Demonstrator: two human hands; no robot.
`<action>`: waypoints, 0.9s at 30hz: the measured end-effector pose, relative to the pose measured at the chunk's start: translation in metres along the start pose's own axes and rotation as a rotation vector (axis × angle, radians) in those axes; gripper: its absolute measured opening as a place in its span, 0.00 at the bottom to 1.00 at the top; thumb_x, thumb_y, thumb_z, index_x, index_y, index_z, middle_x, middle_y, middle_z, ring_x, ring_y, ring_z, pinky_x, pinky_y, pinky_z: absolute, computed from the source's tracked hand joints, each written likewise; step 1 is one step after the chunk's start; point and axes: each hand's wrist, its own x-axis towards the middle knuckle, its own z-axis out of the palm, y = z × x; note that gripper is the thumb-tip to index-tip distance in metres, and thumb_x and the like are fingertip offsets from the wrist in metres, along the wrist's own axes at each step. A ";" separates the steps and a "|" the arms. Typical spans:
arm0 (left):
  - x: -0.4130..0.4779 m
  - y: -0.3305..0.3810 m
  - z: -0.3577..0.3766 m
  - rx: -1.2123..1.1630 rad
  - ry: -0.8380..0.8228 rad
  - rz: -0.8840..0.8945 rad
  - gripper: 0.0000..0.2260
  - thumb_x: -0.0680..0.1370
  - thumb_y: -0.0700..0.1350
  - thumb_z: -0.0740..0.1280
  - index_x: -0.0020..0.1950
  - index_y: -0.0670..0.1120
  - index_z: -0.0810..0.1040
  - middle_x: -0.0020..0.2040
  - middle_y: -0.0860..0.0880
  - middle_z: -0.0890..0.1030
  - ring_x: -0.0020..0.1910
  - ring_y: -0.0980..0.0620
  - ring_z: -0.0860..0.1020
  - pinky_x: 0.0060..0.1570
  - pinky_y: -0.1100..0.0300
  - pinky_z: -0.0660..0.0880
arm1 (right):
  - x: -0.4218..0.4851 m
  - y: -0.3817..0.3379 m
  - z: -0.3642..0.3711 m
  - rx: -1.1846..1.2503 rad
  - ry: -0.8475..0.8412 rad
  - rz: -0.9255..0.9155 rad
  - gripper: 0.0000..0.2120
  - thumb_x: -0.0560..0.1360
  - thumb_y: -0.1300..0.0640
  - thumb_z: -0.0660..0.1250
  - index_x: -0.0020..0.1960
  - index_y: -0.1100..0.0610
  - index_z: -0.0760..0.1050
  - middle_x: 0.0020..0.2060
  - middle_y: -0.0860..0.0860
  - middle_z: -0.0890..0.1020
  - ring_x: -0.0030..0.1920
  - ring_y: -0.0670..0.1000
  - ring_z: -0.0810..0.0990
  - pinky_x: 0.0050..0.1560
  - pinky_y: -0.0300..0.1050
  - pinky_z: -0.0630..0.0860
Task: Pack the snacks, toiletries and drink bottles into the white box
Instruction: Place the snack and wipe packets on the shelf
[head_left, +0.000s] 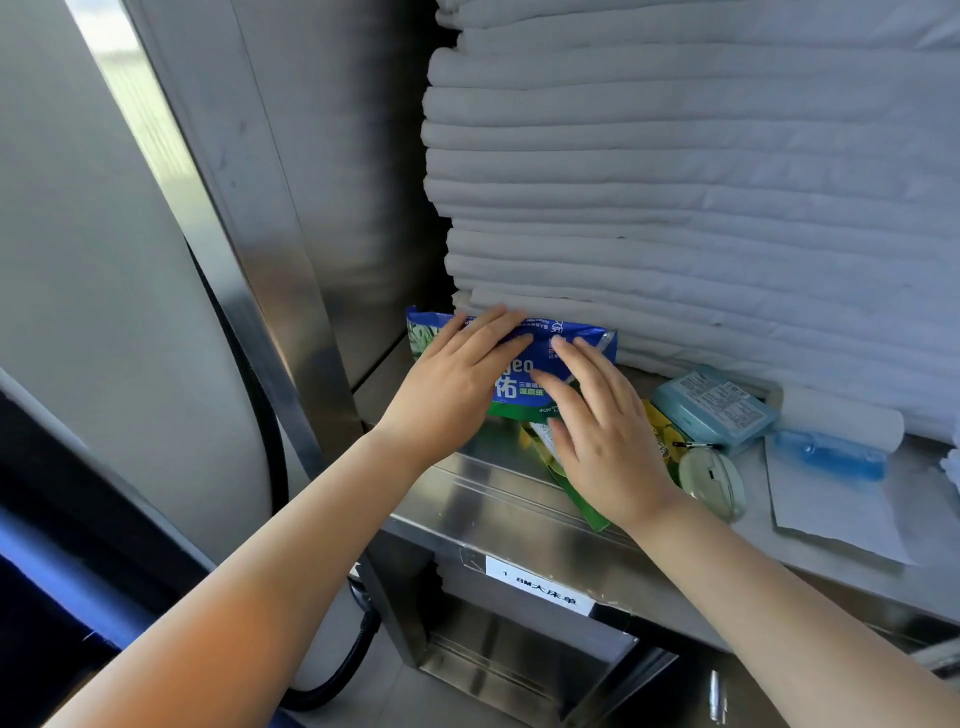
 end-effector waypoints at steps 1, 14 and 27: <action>0.000 -0.002 0.002 0.009 -0.022 0.004 0.22 0.74 0.35 0.66 0.68 0.41 0.71 0.71 0.44 0.69 0.71 0.44 0.65 0.71 0.48 0.56 | 0.003 0.001 0.002 -0.030 -0.103 0.038 0.20 0.77 0.57 0.64 0.67 0.59 0.69 0.71 0.58 0.65 0.72 0.58 0.63 0.70 0.53 0.64; -0.039 -0.019 0.045 -0.066 -0.598 -0.313 0.26 0.81 0.57 0.48 0.77 0.54 0.42 0.78 0.53 0.43 0.76 0.54 0.42 0.73 0.55 0.41 | 0.013 0.017 0.029 0.124 -0.697 0.199 0.26 0.81 0.45 0.52 0.77 0.48 0.52 0.77 0.51 0.53 0.76 0.53 0.52 0.74 0.48 0.51; -0.074 -0.002 0.030 0.191 -0.420 -0.388 0.27 0.80 0.60 0.45 0.76 0.50 0.57 0.72 0.47 0.66 0.68 0.47 0.63 0.66 0.51 0.61 | 0.042 0.005 0.052 0.103 -0.701 0.067 0.26 0.80 0.61 0.56 0.76 0.52 0.57 0.72 0.54 0.65 0.69 0.56 0.64 0.66 0.50 0.66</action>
